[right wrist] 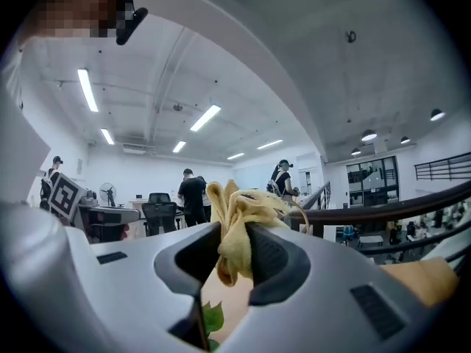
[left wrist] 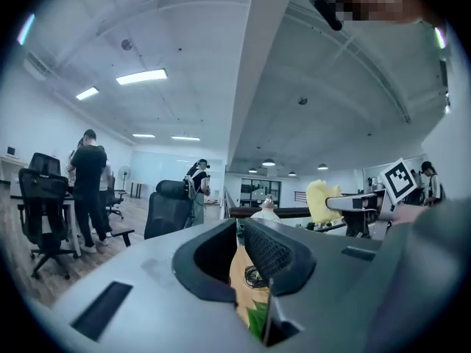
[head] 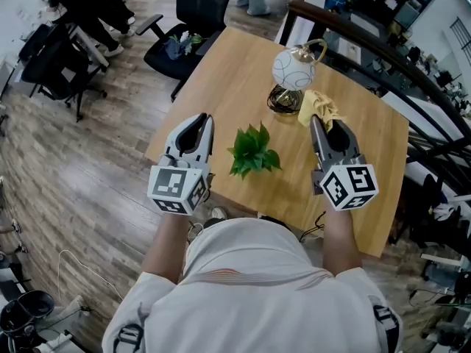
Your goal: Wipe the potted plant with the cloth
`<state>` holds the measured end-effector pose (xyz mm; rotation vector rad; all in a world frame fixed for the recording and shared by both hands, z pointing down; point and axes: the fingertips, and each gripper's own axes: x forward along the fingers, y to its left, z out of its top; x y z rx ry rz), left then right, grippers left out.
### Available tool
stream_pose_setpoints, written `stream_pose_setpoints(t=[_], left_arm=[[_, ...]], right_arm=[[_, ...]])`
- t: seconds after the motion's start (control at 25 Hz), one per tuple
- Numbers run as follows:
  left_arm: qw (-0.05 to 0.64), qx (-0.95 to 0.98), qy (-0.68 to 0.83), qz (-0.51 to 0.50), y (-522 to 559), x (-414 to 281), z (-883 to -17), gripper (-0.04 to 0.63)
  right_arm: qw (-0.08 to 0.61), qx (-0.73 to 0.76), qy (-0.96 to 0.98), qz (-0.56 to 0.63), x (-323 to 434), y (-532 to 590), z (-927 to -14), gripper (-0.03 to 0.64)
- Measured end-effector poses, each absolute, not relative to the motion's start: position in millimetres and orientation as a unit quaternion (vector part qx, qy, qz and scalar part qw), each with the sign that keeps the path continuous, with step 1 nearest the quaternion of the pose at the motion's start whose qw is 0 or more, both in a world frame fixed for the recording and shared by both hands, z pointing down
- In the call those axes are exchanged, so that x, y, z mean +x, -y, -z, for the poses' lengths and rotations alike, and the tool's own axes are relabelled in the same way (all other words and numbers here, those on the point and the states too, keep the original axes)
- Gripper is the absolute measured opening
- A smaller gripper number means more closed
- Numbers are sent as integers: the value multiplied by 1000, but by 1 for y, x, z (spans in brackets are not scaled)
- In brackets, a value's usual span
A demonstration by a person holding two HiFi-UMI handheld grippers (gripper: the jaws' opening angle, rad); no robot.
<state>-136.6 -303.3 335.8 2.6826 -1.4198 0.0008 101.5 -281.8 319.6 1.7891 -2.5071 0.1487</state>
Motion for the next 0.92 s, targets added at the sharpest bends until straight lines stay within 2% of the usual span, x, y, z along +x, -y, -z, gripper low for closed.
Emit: stream_pose_setpoints(t=[0.92], left_arm=[[73,878,474,-8,294,-142,-354,41]], right_arm=[[82,548,830,-60,73,280,-358,152]])
